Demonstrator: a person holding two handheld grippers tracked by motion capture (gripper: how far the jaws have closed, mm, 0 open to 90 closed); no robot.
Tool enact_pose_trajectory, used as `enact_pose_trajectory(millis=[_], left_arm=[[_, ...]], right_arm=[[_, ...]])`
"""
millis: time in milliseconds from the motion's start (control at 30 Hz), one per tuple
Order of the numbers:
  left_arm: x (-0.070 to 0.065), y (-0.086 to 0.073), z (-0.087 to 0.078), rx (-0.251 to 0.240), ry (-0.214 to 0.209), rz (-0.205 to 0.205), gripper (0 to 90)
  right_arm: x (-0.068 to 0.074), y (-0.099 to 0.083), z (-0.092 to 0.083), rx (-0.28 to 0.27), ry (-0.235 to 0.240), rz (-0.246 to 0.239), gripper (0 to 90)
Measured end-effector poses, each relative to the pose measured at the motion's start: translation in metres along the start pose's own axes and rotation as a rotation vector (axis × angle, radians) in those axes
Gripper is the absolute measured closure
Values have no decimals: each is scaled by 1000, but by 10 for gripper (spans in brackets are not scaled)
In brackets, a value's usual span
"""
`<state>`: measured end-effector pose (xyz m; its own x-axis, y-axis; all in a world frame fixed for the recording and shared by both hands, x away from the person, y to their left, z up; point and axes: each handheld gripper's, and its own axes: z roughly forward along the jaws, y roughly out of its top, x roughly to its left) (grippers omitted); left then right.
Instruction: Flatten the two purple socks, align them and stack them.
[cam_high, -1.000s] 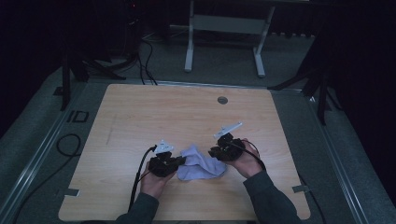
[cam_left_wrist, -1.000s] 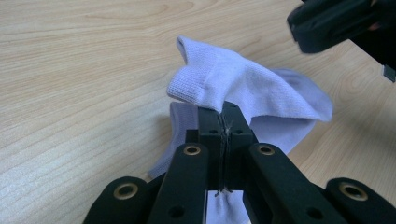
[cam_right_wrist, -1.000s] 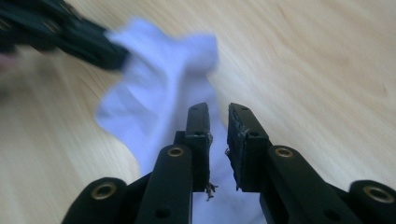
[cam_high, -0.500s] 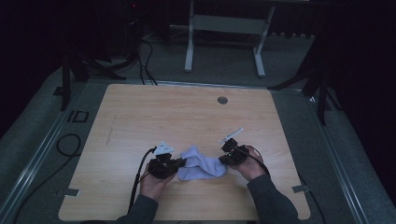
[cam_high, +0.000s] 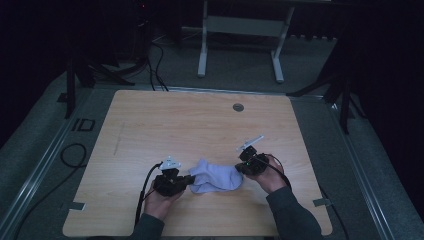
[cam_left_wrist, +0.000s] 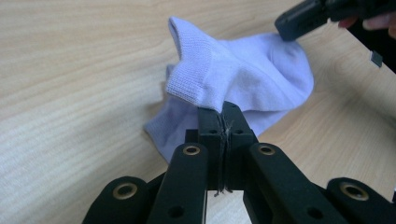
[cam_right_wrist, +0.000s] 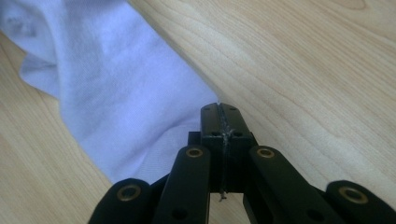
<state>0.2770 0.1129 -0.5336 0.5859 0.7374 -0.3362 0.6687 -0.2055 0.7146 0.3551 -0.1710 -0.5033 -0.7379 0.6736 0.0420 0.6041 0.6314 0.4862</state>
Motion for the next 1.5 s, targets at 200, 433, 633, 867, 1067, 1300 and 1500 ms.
enact_pose_trajectory(millis=[200, 433, 633, 867, 1067, 1300, 1500], left_arm=[[-2, -5, 1, 36, -5, 11, 888], [2, -11, 8, 91, 25, 17, 888], [1, -16, 12, 116, 44, 28, 887], [-2, -19, 15, 123, 81, 38, 823], [-1, -15, 8, 67, 98, 45, 626], [-3, -9, -1, 21, 135, 93, 513], [-3, -4, -3, 7, 181, 150, 486]], right_arm=[[0, 2, -4, -11, -7, 1, 899], [-4, 2, 2, 19, -30, 0, 899], [-5, -1, 12, 30, -58, 1, 897], [-3, -3, 14, 38, -53, -14, 873], [-4, -3, 9, 4, -50, -14, 682], [-6, -3, 3, -34, -41, 14, 611], [-9, -3, 0, -66, -43, 37, 593]])
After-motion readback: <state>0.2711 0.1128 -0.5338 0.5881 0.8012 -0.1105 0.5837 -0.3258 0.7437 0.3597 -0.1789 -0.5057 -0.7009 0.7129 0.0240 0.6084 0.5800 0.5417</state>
